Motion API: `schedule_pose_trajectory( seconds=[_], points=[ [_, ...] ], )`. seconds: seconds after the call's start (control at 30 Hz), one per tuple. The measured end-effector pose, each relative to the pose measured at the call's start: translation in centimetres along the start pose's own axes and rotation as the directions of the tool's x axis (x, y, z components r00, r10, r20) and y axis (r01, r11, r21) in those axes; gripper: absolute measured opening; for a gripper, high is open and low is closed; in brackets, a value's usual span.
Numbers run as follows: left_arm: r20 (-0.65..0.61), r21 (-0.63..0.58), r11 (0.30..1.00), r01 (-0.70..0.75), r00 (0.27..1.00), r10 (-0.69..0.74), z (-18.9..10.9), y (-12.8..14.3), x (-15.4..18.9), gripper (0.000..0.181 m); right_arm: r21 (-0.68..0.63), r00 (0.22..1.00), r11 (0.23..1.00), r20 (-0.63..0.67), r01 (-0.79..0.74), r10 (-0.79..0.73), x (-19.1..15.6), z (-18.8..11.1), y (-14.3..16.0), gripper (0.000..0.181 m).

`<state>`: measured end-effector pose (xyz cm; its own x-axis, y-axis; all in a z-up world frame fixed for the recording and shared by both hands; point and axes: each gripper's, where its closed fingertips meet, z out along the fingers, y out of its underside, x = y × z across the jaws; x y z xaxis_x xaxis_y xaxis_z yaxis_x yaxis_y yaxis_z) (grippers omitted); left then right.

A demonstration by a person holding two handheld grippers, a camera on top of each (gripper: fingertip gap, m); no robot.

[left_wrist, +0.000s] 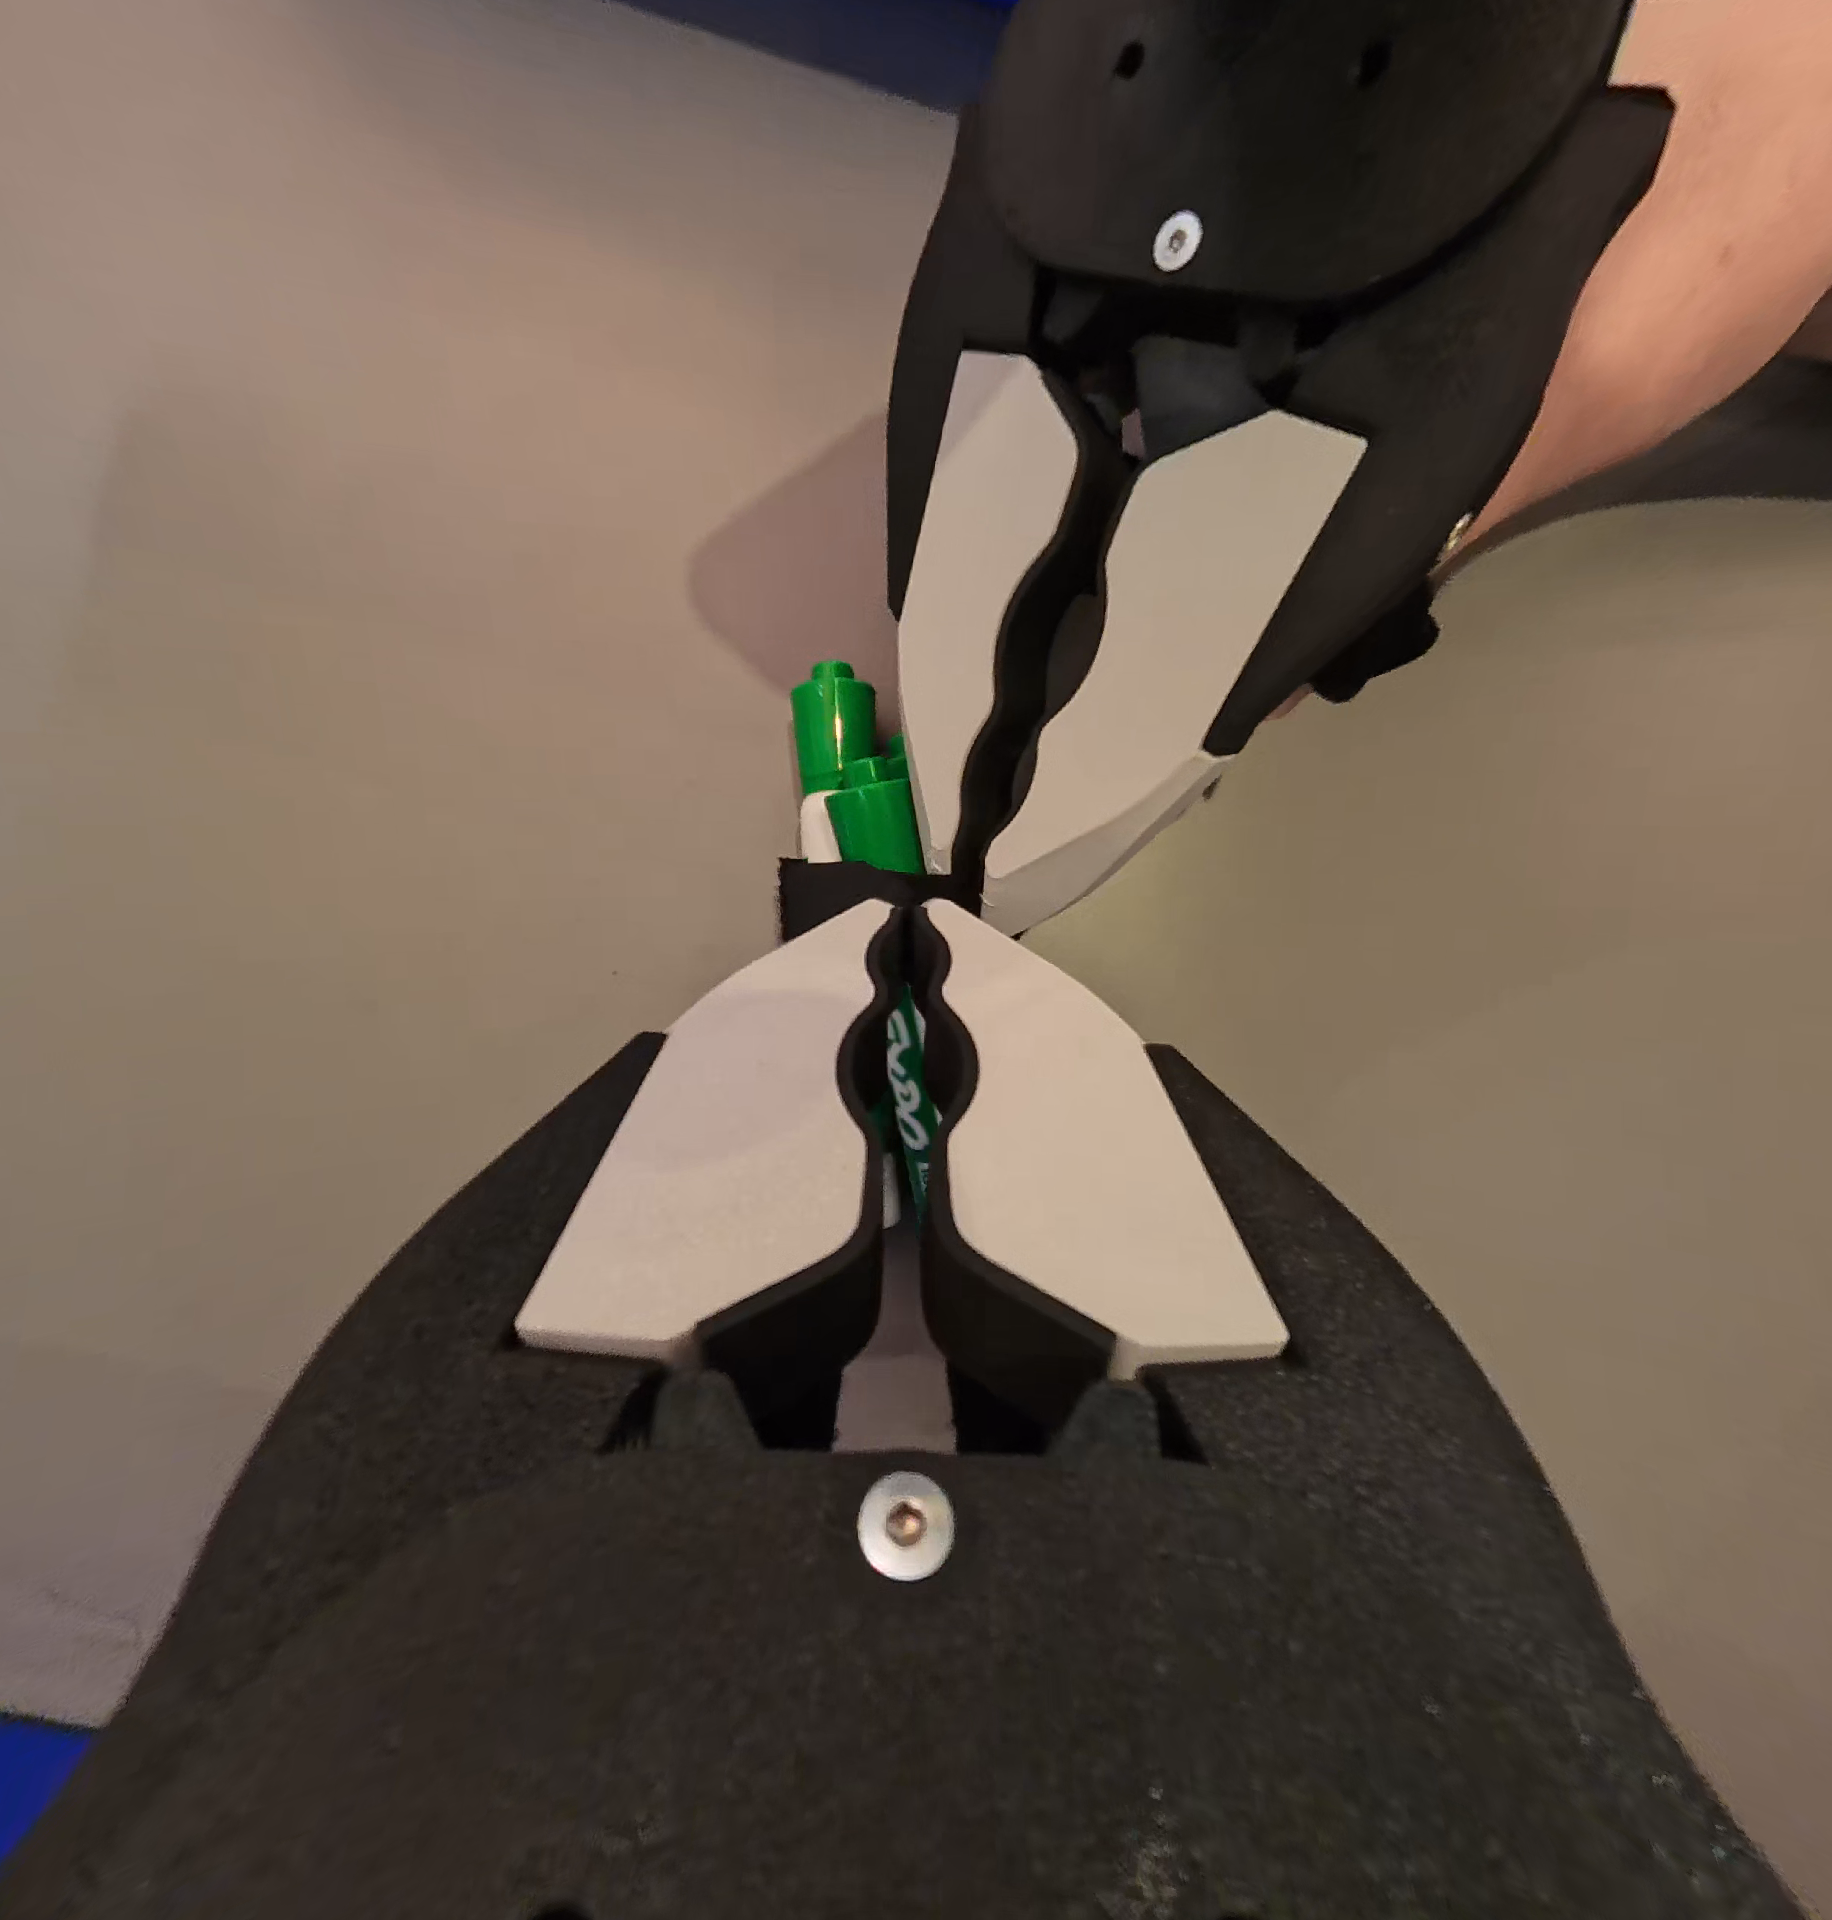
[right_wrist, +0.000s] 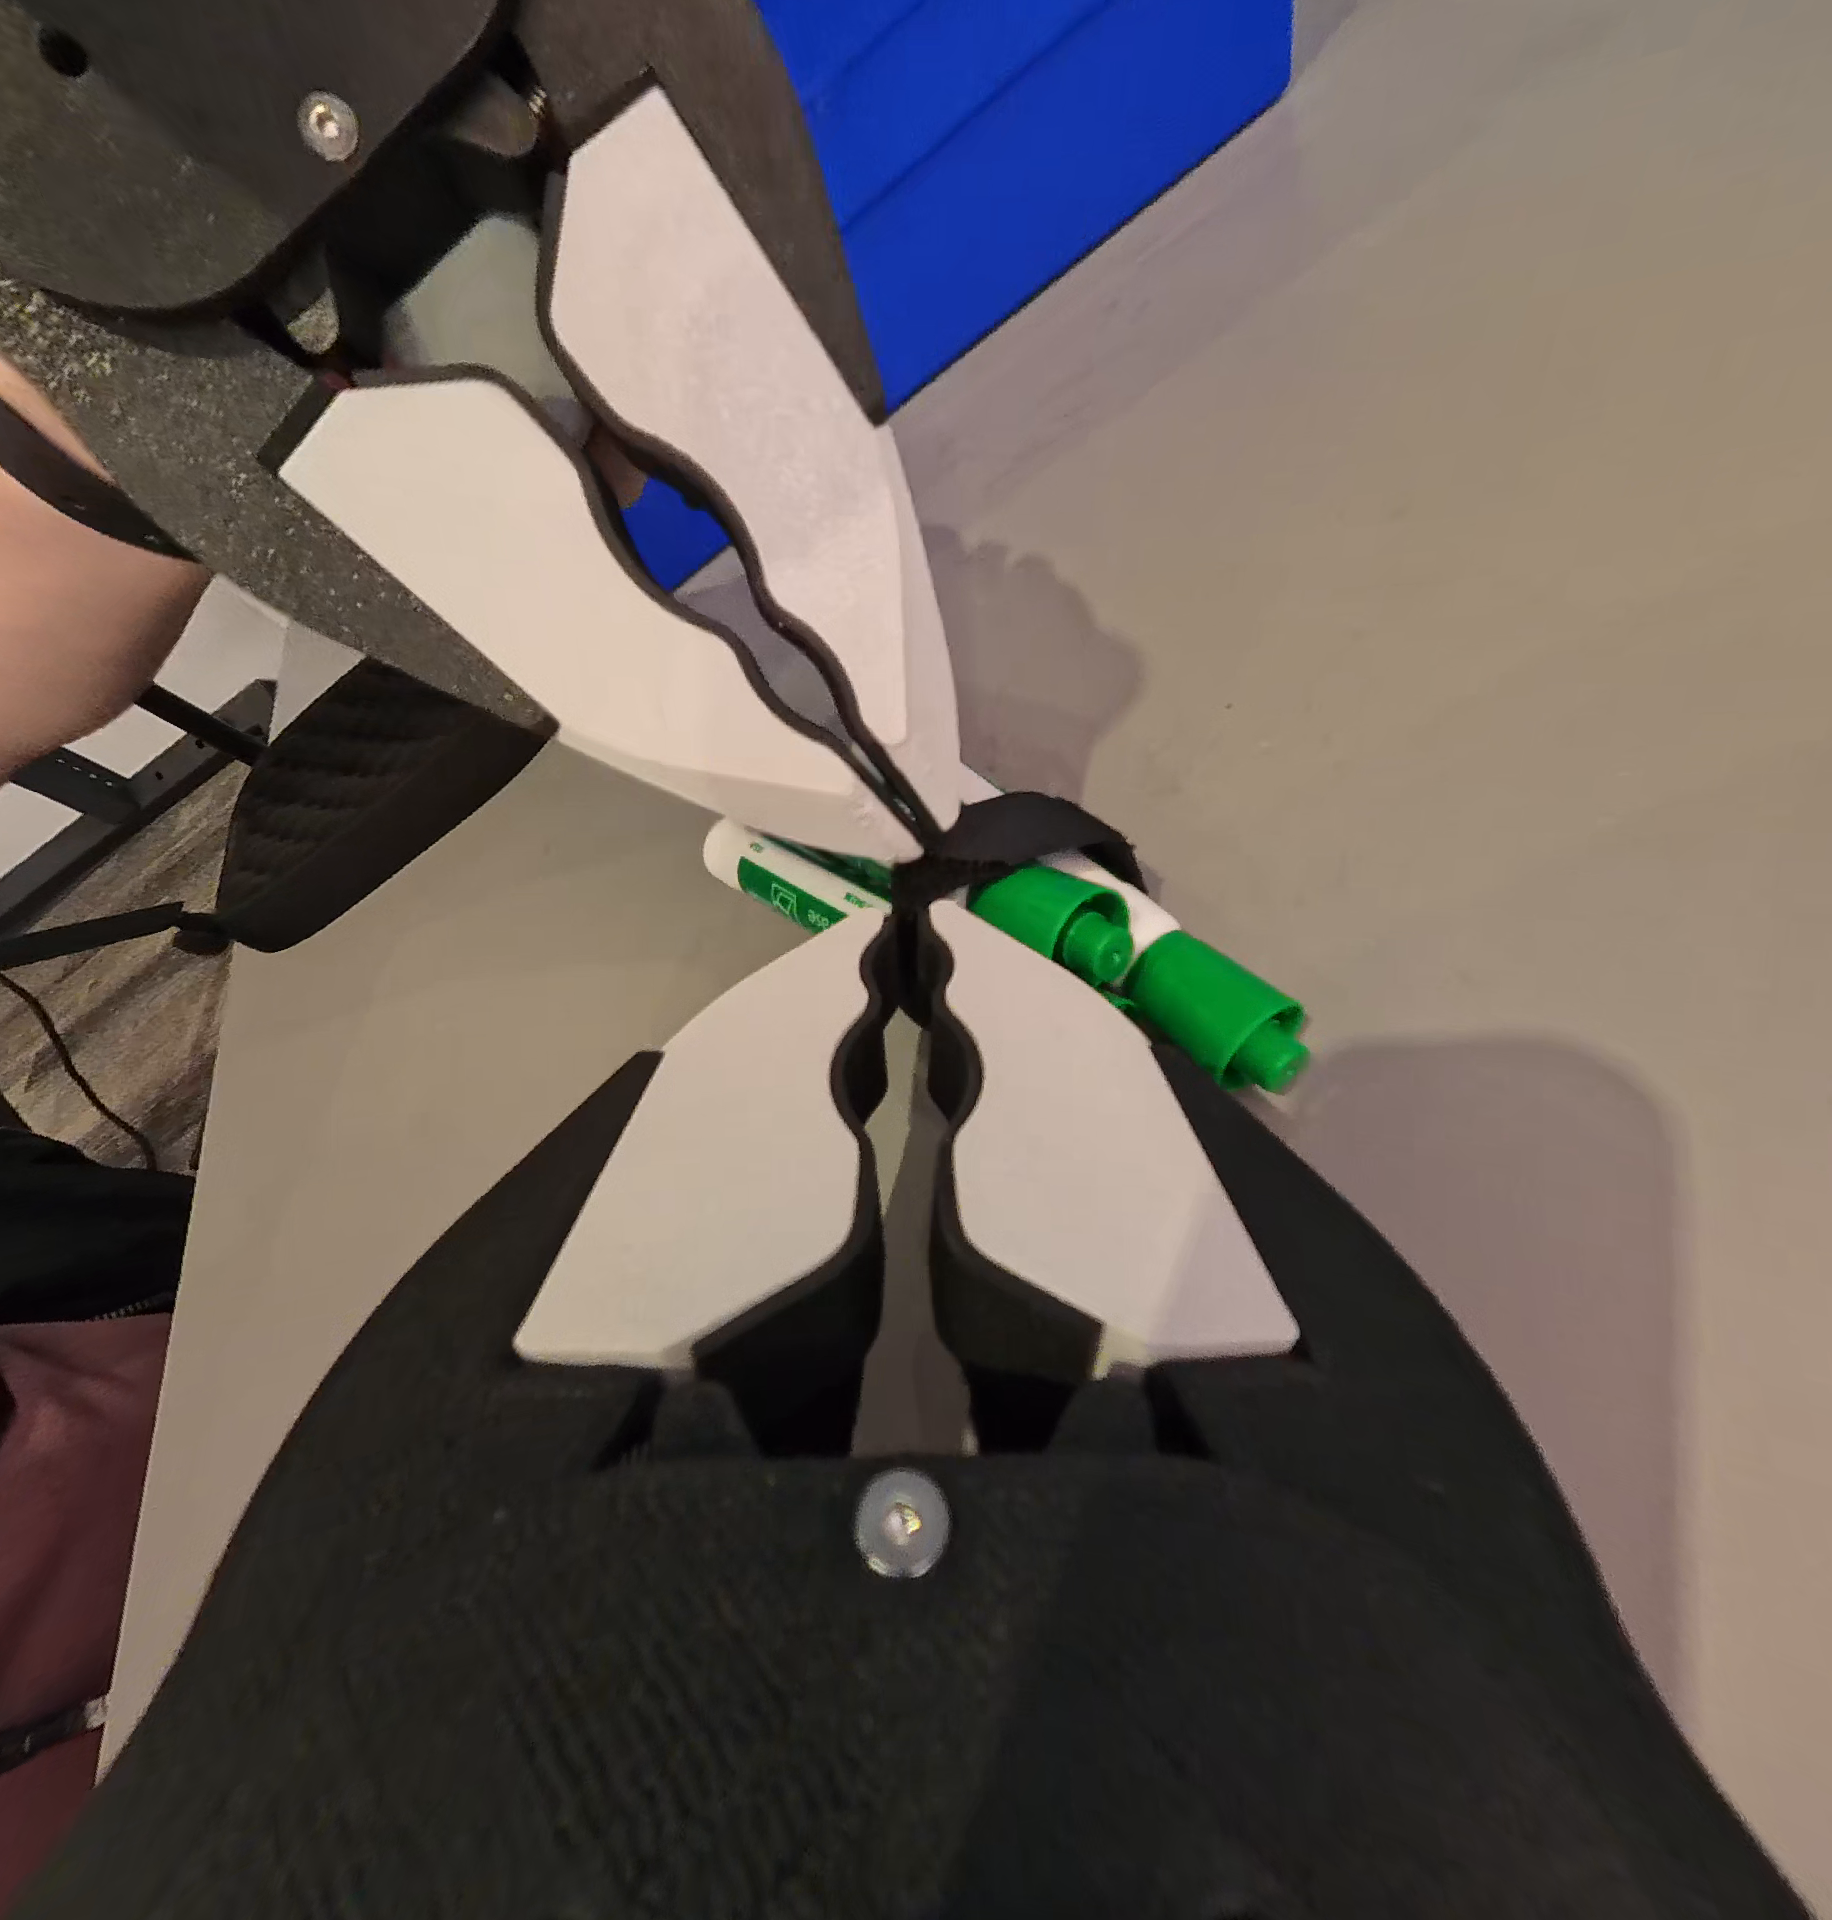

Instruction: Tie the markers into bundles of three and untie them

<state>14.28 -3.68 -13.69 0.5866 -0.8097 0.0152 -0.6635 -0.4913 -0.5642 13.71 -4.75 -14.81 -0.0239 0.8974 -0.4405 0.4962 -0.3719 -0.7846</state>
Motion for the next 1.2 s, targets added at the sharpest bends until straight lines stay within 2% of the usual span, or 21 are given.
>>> schedule_pose_trajectory(
  seconds=[0.57, 0.63, 0.87, 1.2],
  points=[
    [-0.04, 0.053, 0.993, 0.101, 0.994, -0.099, -0.9, -0.1, -0.2, 0.0, -0.013, 1.0, 1.0, -0.018, -0.008, 0.008, 0.5, -0.4, 0.4, 0.004],
    [-0.013, 0.044, 0.995, 0.09, 0.996, -0.089, -1.0, 0.0, -0.4, 0.0, -0.019, 1.0, 1.0, -0.011, -0.009, 0.008, 0.4, -0.3, 0.4, 0.004],
    [-0.059, 0.031, 0.992, 0.124, 0.991, -0.122, -0.7, 0.3, -0.1, 0.0, -0.05, 1.0, 0.999, -0.015, -0.007, 0.006, 0.5, -0.5, 0.9, 0.004],
    [-0.059, 0.035, 0.986, 0.16, 0.986, -0.158, -0.9, 0.2, -0.5, 0.0, -0.053, 1.0, 0.998, -0.011, -0.029, 0.029, 0.7, -0.9, 1.1, 0.004]
  ],
)
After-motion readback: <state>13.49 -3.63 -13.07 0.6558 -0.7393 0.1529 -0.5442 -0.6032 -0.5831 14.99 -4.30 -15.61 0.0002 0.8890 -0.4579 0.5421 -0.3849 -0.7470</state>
